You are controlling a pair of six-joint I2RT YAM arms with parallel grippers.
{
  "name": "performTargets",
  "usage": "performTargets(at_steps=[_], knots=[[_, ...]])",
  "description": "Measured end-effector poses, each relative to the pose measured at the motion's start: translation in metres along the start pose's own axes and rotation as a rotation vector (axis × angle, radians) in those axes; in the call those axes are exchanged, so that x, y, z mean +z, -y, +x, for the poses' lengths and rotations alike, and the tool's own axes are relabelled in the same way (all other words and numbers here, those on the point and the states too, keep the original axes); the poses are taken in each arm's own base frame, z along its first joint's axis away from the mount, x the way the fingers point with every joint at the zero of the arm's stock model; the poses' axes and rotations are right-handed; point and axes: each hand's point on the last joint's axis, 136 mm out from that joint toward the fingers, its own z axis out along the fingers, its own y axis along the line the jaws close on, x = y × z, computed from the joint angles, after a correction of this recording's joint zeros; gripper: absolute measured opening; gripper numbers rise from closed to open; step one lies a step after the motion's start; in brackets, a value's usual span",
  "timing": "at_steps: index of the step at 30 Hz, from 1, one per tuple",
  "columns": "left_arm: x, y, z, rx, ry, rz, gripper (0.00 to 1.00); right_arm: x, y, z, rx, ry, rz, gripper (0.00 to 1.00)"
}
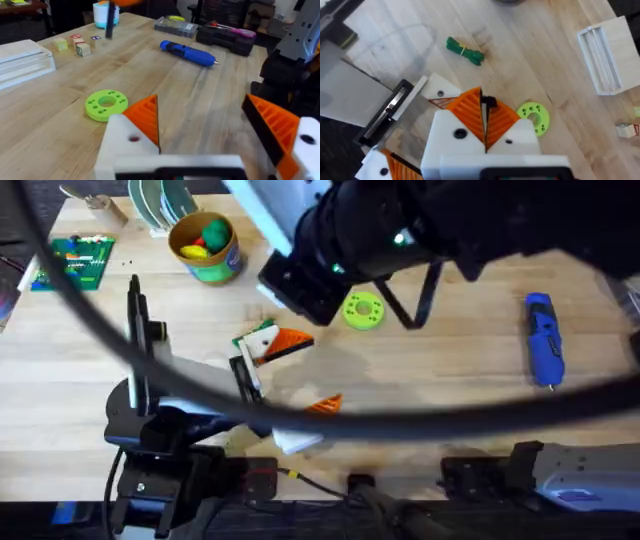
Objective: Pick up the gripper from the table and insert it into the empty holder that is missing its gripper. Then pick up a screw, insert it into the mounting hole, and use the screwdriver to tighten it. Finally, clean up the table by picking up the vegetable and placing it into the bucket.
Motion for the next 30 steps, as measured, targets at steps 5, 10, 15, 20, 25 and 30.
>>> performTargets(at_steps=[5, 10, 15, 20, 25, 30], knots=[[0.0, 0.0, 0.0, 0.0, 0.0, 0.0, 0.993, 0.006, -0.026, 0.002, -0.052, -0.022, -0.038, 0.007], [0.0, 0.0, 0.0, 0.0, 0.0, 0.0, 0.992, 0.021, -0.044, 0.006, -0.088, -0.057, -0.06, 0.007], [0.0, 0.0, 0.0, 0.0, 0.0, 0.0, 0.993, 0.036, -0.058, 0.013, -0.117, -0.102, -0.074, 0.007], [0.0, 0.0, 0.0, 0.0, 0.0, 0.0, 0.994, 0.037, -0.065, 0.014, -0.132, -0.107, -0.084, 0.007], [0.0, 0.0, 0.0, 0.0, 0.0, 0.0, 0.993, 0.037, -0.062, 0.02, -0.139, -0.131, -0.067, 0.007], [0.0, 0.0, 0.0, 0.0, 0.0, 0.0, 0.993, 0.036, -0.058, 0.024, -0.147, -0.149, -0.044, 0.007]])
